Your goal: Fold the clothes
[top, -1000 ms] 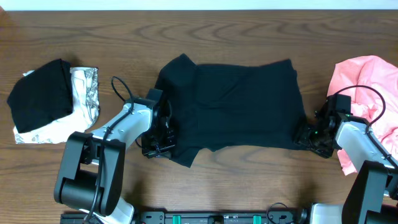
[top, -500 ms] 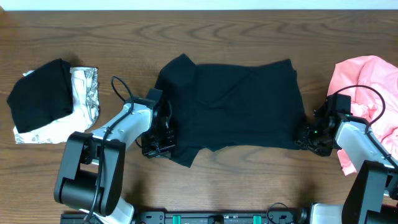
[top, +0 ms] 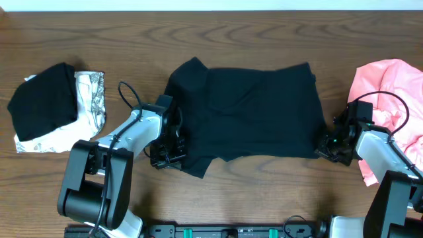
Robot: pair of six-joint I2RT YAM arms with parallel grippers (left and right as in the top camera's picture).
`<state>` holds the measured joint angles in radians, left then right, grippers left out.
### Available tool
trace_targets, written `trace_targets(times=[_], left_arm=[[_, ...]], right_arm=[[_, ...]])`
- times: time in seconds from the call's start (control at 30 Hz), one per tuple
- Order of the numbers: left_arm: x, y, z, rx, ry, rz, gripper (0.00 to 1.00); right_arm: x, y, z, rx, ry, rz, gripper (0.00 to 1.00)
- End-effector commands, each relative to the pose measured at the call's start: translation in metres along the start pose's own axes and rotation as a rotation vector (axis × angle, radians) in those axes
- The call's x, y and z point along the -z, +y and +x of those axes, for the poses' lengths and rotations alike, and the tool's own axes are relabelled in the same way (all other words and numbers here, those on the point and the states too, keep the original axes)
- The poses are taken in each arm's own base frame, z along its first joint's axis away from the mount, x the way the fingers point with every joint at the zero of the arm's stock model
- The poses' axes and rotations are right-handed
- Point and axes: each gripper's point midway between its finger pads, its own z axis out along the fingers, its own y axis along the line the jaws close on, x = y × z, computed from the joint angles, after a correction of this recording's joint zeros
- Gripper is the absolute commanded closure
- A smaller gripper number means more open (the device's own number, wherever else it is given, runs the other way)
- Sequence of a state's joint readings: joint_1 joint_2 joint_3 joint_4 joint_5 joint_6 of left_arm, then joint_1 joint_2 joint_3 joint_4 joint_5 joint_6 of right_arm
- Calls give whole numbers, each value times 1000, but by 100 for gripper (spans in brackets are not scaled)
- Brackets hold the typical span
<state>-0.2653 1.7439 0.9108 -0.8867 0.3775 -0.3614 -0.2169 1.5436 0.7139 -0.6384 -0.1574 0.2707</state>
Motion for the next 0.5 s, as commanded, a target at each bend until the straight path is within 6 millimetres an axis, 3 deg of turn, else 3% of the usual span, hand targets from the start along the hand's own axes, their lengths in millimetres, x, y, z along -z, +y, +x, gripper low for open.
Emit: trace_targets(times=[0.0, 0.3, 0.47], left_arm=[[11, -2, -3, -38, -39, 4, 94], [55, -2, -14, -107, -269, -15, 94], [68, -8, -23, -125, -350, 4, 94]], right_arm=[[2, 3, -1, 16, -12, -5, 99], [32, 13, -21, 46, -134, -38, 99], [40, 16, -28, 52, -177, -49, 99]])
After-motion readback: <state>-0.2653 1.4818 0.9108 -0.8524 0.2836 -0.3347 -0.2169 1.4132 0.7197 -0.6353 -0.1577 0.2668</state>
